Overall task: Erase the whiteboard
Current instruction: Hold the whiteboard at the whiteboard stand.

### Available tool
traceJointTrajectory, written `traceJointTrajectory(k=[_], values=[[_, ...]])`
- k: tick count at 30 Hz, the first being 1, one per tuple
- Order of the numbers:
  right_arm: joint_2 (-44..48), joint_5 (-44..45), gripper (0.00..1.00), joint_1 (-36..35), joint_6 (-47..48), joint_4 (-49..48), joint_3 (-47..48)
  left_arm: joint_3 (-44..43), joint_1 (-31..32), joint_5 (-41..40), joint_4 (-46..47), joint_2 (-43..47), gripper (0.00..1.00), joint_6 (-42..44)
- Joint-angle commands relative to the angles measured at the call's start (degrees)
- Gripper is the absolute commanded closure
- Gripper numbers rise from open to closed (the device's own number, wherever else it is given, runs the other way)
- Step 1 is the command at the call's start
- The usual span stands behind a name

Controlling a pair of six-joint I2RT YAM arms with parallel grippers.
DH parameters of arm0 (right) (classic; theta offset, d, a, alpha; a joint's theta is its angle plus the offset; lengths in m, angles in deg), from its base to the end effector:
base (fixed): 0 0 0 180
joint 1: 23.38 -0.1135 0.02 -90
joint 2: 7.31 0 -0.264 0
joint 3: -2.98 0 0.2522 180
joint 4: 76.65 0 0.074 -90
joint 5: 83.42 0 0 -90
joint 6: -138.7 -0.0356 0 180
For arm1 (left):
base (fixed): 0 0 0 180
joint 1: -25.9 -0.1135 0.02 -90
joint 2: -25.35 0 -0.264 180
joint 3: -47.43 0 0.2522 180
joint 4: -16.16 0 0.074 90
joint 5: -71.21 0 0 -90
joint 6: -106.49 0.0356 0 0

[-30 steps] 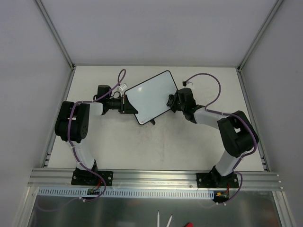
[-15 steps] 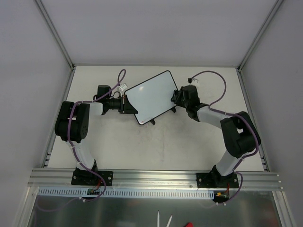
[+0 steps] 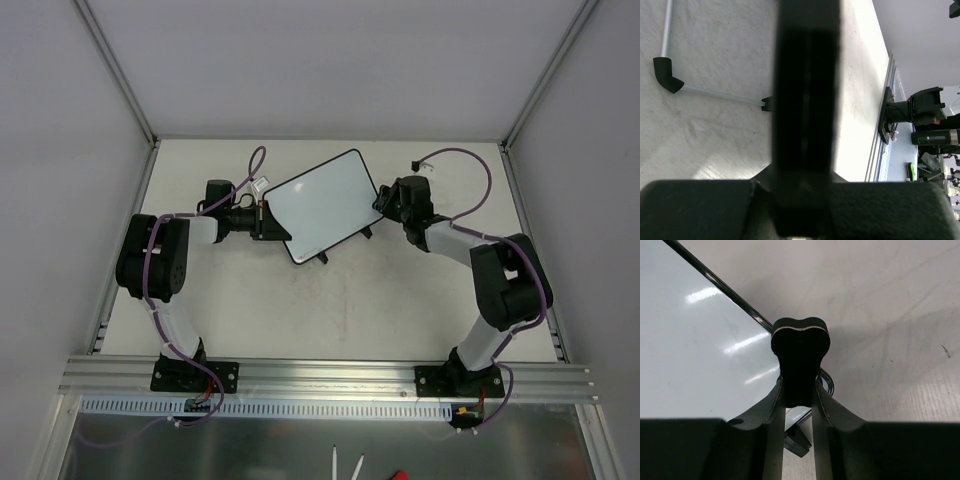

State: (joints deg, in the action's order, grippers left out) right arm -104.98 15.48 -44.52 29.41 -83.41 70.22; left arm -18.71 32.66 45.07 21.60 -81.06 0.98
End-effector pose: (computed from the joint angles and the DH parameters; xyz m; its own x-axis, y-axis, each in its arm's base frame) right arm 0.3496 0.1293 0.2036 -0.4275 0.1846 -0.8850 -0.0879 0.9658 0.2439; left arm 0.3544 -0.0742 0.1525 -0.7561 -0.0290 -0.6539 0.6034 0.3560 -0.7136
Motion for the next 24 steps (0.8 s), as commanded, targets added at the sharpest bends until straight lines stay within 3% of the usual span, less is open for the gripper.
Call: traceJointTrajectory(k=[1, 15, 24], values=[[-1.21, -1.44, 1.0, 0.23, -0.92, -3.39, 2.78, -0.88, -0.26, -0.66, -1.97, 0.41, 1.0, 0.3], [-3.67, -3.46, 1.0, -1.35, -2.95, -6.38, -0.12, -0.97, -0.26, -0.66, -1.97, 0.41, 1.0, 0.3], [-3.58, -1.0, 0.98, -6.89, -3.82, -6.56, -2.4, -0.88, -0.26, -0.75, -1.89, 0.5, 1.0, 0.3]])
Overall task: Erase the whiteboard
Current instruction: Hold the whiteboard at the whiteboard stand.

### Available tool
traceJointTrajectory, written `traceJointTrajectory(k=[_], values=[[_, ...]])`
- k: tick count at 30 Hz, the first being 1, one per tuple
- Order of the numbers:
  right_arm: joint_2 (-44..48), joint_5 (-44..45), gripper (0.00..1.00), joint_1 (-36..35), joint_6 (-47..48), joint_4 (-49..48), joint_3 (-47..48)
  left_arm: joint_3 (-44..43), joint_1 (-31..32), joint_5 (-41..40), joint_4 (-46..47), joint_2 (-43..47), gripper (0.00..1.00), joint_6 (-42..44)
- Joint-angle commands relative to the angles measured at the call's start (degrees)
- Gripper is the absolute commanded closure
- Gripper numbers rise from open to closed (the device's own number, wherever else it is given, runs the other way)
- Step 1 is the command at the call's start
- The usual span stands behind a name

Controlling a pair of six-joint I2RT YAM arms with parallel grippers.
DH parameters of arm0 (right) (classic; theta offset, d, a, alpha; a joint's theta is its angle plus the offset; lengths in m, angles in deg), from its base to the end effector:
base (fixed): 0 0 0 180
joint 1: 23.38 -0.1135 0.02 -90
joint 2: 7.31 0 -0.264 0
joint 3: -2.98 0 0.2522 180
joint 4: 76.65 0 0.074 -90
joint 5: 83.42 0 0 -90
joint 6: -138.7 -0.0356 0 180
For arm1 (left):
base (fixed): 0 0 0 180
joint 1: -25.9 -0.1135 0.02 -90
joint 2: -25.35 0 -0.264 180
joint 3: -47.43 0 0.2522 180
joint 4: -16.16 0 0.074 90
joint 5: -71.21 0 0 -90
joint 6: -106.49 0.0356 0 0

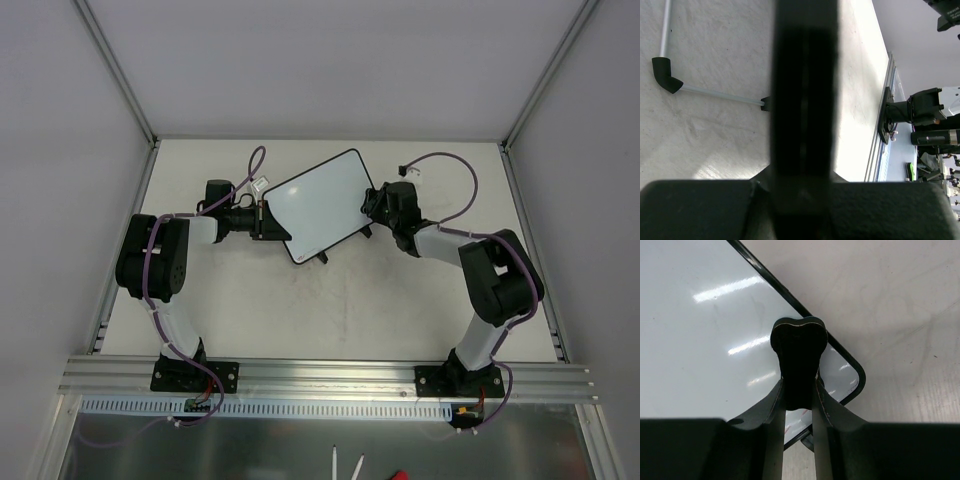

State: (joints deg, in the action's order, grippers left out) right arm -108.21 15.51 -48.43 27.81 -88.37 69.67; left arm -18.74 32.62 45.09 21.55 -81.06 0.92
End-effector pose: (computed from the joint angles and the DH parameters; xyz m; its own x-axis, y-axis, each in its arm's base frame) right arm 0.3460 0.1556 0.1892 -0.4266 0.1895 -0.8844 -0.1458 0.9506 0.2740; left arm 0.3545 -0.0740 0.1526 -0.7569 -0.0298 -0.6528 0.6022 0.3561 -0.7145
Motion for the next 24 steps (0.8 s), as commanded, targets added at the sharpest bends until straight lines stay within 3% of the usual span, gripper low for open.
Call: traceJointTrajectory(k=[1, 11, 24], values=[[0.17, -0.41, 0.98, -3.76, -3.01, -1.6, -2.47, -0.86, -0.22, -0.68, -1.93, 0.59, 1.0, 0.37], [0.97, 2.58, 0.98, -4.82, -3.2, -1.95, -4.59, -0.68, -0.22, -0.68, -1.93, 0.68, 1.0, 0.37], [1.15, 0.48, 0.96, 1.59, -1.88, -1.68, -2.92, -0.77, -0.22, -0.68, -1.93, 0.68, 1.0, 0.37]])
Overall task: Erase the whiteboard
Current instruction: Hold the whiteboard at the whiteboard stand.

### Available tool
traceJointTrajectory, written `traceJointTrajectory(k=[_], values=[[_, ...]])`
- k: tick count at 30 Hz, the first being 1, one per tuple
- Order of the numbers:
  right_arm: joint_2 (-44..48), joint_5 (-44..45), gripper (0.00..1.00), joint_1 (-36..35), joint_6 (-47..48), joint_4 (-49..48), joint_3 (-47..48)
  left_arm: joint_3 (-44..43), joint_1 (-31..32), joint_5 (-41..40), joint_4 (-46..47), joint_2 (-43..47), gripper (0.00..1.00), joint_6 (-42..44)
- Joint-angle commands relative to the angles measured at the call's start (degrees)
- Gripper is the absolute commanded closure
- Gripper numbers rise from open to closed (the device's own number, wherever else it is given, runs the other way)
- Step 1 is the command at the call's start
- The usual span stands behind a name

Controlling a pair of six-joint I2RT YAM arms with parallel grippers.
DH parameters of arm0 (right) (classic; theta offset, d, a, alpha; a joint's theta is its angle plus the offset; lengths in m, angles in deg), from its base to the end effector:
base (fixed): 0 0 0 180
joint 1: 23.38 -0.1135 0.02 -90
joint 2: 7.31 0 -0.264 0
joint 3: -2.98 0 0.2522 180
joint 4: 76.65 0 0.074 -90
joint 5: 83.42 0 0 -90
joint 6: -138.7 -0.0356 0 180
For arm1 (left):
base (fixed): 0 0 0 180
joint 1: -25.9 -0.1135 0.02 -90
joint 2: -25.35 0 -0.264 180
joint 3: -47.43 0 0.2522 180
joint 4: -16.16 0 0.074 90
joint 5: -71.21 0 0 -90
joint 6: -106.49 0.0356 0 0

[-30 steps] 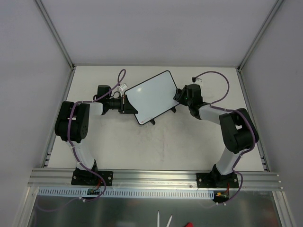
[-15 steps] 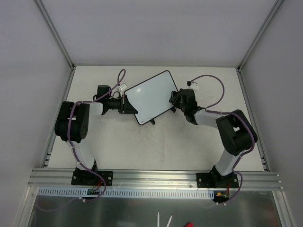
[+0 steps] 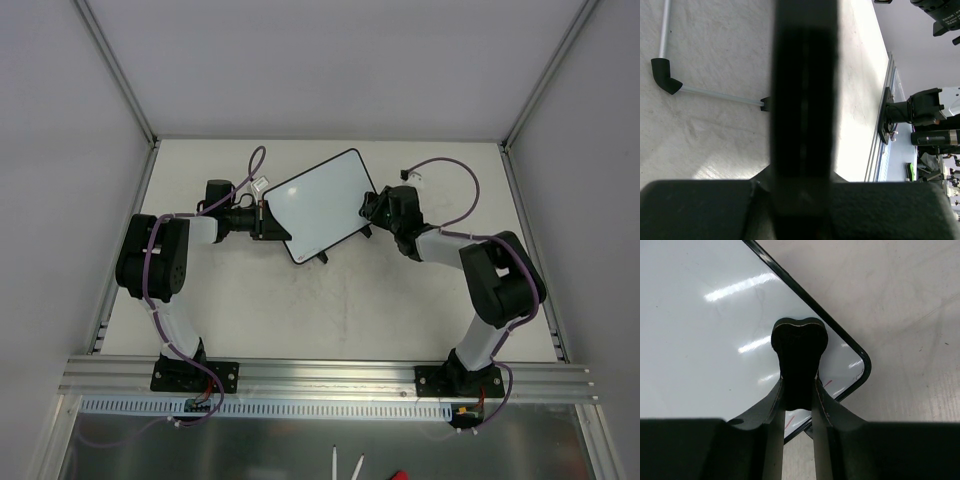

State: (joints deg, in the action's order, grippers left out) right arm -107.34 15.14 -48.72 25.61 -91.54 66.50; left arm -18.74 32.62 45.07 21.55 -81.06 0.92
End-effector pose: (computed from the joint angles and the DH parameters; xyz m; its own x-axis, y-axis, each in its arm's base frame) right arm 0.3369 0.1537 0.1832 -0.4233 0.2287 -0.8767 -0.1437 0.9384 0.3141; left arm 0.3545 -0.0739 0.1526 -0.7569 -0.0299 -0.6528 0.6021 0.3564 -0.7144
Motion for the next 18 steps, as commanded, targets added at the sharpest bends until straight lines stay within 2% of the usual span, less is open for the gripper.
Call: traceJointTrajectory(k=[1, 18], values=[[0.01, 0.33, 0.96, 2.4, 0.33, 1.49, 0.6, -0.77, -0.22, -0.66, -1.93, 0.59, 1.0, 0.37], [-1.31, -3.46, 0.97, 4.51, 0.86, -1.58, 1.31, -0.68, -0.22, -0.66, -1.93, 0.68, 1.0, 0.54]])
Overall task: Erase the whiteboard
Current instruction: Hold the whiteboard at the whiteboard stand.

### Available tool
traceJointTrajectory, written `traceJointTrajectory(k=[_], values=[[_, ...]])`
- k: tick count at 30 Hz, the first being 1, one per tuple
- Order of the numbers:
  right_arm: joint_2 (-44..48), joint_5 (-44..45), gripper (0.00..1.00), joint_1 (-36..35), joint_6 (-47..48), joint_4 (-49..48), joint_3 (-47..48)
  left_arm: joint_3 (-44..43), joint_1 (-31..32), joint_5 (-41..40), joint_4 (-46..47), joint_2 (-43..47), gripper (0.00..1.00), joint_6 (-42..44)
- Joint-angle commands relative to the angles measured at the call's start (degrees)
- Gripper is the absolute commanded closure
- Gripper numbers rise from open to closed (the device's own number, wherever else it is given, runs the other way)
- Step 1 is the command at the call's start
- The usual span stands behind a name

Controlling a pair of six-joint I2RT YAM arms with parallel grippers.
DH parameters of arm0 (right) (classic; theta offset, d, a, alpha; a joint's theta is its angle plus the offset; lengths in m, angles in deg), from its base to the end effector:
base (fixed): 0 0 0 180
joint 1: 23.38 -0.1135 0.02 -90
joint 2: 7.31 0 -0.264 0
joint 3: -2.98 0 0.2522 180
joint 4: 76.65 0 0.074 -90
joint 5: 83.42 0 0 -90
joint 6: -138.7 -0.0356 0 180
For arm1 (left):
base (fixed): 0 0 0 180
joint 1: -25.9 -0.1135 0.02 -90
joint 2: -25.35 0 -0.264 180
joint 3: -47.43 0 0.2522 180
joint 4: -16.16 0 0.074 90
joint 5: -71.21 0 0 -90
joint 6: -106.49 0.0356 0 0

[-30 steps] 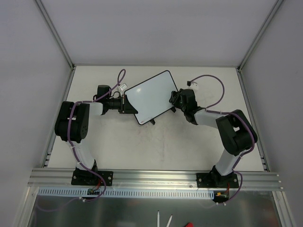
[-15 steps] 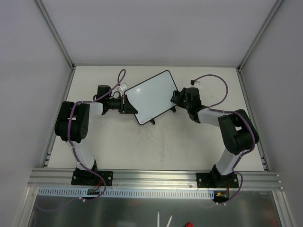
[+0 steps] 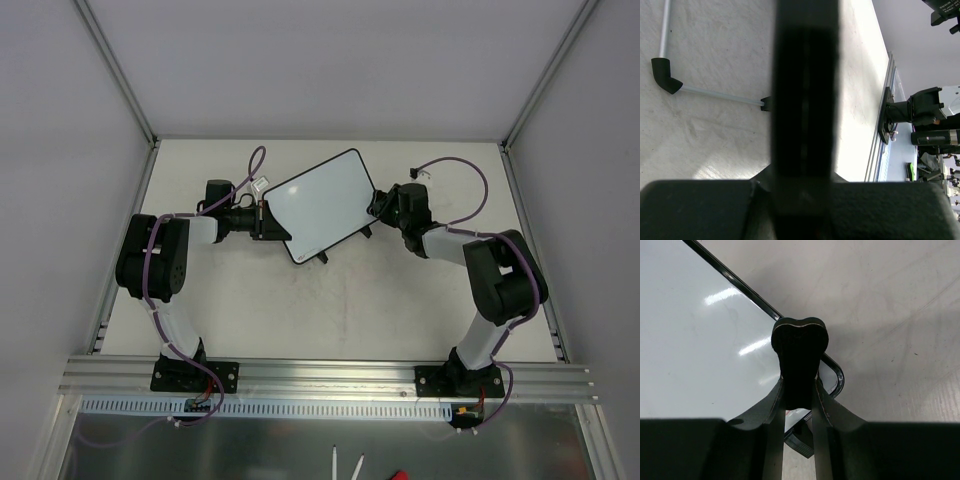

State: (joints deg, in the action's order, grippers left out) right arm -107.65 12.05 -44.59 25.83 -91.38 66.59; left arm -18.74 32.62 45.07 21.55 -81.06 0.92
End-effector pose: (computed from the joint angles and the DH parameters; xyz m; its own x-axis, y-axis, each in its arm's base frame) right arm 0.3471 0.1311 0.1814 -0.4297 0.2482 -0.8682 -0.1202 0.9372 0.3274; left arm 0.3545 -0.0739 0.1526 -0.7569 -0.0299 -0.6528 0.6021 0.3564 -0.7144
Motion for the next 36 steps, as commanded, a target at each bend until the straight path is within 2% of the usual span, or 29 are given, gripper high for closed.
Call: traceJointTrajectory(k=[1, 12, 24, 36], values=[[-1.09, -0.64, 0.97, 0.38, 0.29, -2.35, 0.87, -0.77, -0.22, -0.75, -1.84, 0.68, 1.0, 0.54], [-1.27, -0.64, 0.97, -5.15, -0.77, -3.85, -0.89, -0.77, -0.22, -0.66, -1.93, 0.68, 1.0, 0.54], [2.51, 5.24, 0.97, -9.46, -3.58, -4.2, -5.63, -0.77, -0.22, -0.57, -1.93, 0.68, 1.0, 0.46], [0.05, 2.17, 0.97, -12.8, -3.58, -5.08, -5.37, -0.77, -0.22, -0.66, -1.93, 0.68, 1.0, 0.54]])
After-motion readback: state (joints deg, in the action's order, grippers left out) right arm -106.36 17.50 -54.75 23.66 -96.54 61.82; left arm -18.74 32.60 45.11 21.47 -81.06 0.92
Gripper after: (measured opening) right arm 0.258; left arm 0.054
